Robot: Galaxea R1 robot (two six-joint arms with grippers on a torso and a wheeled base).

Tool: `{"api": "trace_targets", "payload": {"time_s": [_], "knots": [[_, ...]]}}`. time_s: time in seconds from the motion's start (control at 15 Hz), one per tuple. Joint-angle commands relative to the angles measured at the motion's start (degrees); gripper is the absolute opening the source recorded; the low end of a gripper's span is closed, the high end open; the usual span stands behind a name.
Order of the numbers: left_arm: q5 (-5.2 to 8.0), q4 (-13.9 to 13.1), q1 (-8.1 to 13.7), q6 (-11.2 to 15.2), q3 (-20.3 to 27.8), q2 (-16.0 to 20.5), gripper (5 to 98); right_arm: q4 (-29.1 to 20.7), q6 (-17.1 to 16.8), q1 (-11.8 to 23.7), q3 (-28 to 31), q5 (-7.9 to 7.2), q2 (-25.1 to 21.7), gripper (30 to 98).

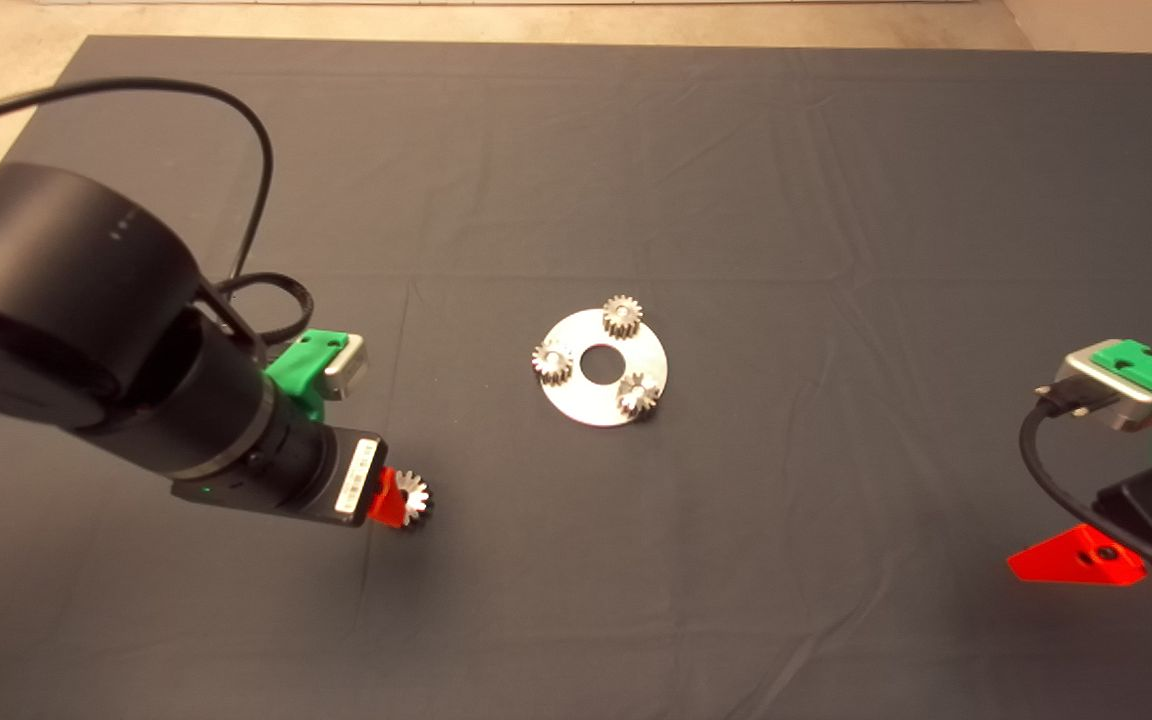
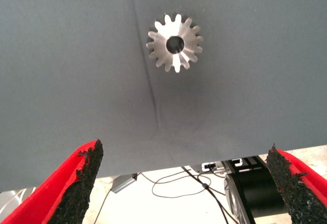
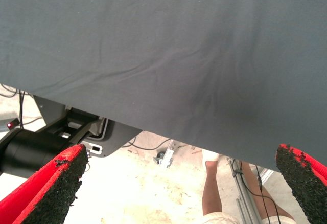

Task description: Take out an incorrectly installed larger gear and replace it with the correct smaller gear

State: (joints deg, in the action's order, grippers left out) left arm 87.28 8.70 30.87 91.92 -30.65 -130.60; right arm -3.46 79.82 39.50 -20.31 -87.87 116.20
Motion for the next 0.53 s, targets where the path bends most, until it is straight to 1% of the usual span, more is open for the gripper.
{"api": "trace_targets", "payload": {"time_s": [0.0, 0.13, 0.33, 0.4, 0.47], "knots": [[3.41, -0.79, 1.22, 0.98, 1.83, 1.18, 82.2, -1.9, 0.16, 0.67, 0.2, -4.52, -0.05, 97.7], [3.33, -0.8, 1.3, 1.16, 3.41, 1.09, 87.2, -1.72, 0.16, 0.67, 0.11, -4.59, -0.05, 97.7], [3.42, -0.86, 1.39, 1.33, 3.42, 1.63, 88.3, -1.81, 0.17, 0.67, 0.18, -4.59, -0.05, 97.7], [3.33, -0.88, 1.39, 1.33, 3.33, 1.7, 91.1, -1.72, 0.24, 0.67, 0.11, -4.68, -0.13, 97.7], [3.33, -0.79, 1.39, 1.33, 3.33, 1.7, 92.1, -1.81, 0.16, 0.67, 0.17, -4.62, -0.05, 97.7]]}}
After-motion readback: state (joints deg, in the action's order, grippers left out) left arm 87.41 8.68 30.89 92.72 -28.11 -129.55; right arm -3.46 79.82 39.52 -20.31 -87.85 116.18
